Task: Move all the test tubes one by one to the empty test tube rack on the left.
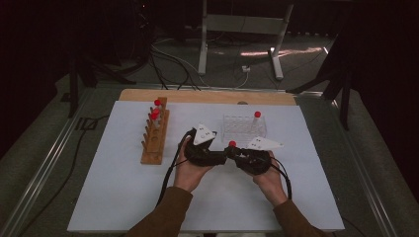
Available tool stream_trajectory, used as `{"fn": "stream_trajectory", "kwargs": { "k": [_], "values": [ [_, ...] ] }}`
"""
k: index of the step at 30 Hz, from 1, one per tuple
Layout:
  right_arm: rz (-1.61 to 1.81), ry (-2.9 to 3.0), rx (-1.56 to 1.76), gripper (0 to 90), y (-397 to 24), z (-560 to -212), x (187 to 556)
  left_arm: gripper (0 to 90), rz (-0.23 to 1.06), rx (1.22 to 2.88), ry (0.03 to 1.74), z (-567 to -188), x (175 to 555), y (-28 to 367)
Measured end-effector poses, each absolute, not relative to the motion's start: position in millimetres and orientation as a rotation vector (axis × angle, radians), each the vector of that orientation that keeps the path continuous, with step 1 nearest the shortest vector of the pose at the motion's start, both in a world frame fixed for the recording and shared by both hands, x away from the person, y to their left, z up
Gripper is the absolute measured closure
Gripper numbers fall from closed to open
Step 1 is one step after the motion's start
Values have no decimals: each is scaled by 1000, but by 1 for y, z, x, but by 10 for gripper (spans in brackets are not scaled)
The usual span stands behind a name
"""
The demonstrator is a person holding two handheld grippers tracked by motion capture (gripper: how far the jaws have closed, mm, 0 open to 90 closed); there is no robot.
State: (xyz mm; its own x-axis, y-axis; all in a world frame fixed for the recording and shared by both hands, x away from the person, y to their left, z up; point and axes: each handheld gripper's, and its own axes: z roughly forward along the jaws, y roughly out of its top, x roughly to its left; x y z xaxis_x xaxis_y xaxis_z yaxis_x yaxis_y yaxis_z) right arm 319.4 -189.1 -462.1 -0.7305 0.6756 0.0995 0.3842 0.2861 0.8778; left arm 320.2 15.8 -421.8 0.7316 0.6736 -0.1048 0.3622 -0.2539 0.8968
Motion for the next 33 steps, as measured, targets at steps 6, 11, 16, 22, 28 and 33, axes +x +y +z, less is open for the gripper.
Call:
{"fn": "stream_trajectory", "kwargs": {
  "k": [6, 11, 16, 22, 28, 33],
  "values": [
    [1417, 2282, 949, 746, -187, -463, 318, 513, 300, 1858, 786, -427, 324, 9],
    [1414, 2286, 942, 746, -187, -463, 318, 615, 256, 1865, 776, -430, 327, 7],
    [1412, 2289, 946, 746, -187, -464, 318, 678, 239, 1886, 771, -432, 328, 4],
    [1420, 2290, 942, 726, -189, -464, 318, 704, 268, 1887, 779, -432, 326, 2],
    [1454, 2273, 934, 457, -196, -461, 319, 705, 290, 1864, 799, -429, 327, 7],
    [1465, 2239, 967, 263, -202, -461, 320, 705, 307, 1835, 819, -423, 327, 16]
  ]
}}
